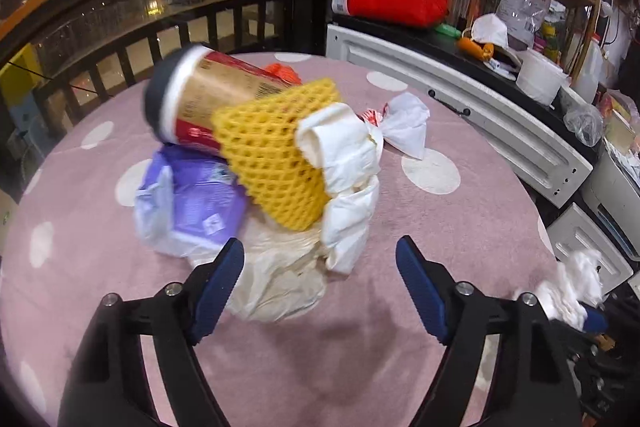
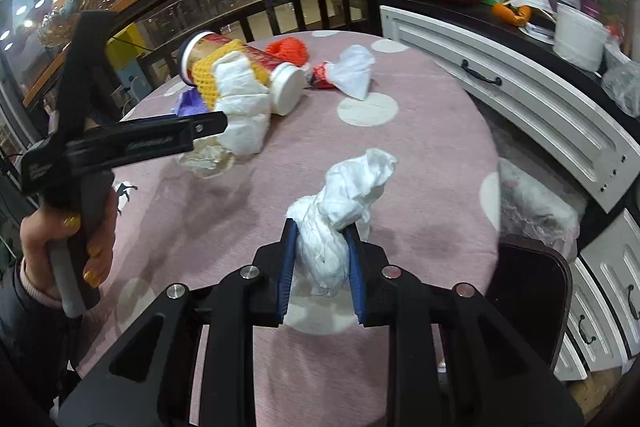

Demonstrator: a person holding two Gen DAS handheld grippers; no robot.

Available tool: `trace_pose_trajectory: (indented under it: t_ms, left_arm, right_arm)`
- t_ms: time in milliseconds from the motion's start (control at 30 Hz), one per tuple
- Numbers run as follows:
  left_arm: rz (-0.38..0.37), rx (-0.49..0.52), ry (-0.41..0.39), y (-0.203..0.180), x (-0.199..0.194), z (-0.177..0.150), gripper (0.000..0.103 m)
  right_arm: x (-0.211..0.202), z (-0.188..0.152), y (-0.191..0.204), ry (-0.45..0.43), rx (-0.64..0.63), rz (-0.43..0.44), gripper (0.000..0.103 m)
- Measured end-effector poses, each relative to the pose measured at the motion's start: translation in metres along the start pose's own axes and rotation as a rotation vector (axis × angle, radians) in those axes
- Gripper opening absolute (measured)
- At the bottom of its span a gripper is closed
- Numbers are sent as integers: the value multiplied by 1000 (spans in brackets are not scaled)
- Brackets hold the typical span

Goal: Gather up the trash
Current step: 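Grasp another white tissue with the left tool while the right tool carries its tissue, then release both tissues into the black bin, opening both tools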

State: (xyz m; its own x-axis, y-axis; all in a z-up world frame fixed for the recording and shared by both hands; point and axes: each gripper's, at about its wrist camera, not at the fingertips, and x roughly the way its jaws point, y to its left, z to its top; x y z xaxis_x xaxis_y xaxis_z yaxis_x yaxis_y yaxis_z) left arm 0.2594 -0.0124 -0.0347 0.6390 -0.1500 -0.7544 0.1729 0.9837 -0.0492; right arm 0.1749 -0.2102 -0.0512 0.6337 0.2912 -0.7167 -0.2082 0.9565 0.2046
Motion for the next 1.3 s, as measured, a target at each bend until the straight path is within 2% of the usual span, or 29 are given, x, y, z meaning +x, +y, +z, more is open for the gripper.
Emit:
trace_pose_trajectory:
  t_ms: [100, 167, 200, 267, 367, 667, 967, 1133, 1300]
  left_arm:
    - [2, -2, 33, -8, 19, 7, 65]
    - [4, -5, 44, -11, 26, 9, 48]
    - [0, -9, 53, -12, 28, 9, 43]
    - [-22, -30, 72, -12, 32, 7, 24]
    - [-37, -55, 76, -12, 28, 3, 11]
    - [-128, -44, 6, -27, -25, -18, 8]
    - [-242, 45, -50, -86, -75, -48, 8]
    - [-323, 122, -46, -132, -89, -65, 8]
    - [-385, 188, -31, -175, -97, -83, 8]
  right_arm:
    - [-4, -7, -10, -1, 11, -21, 25]
    - [-7, -11, -18, -6, 18, -42, 25]
    - [-9, -13, -22, -7, 23, -47, 25]
    - [-12, -17, -32, -11, 38, -61, 25]
    - [-16, -21, -43, -16, 57, -75, 25]
    - [-37, -38, -70, -58, 79, -119, 25]
    - [-68, -64, -107, -68, 119, -204, 25]
    - [-67, -87, -141, -9, 166, -270, 25]
    - [-42, -112, -169, 93, 202, -300, 25]
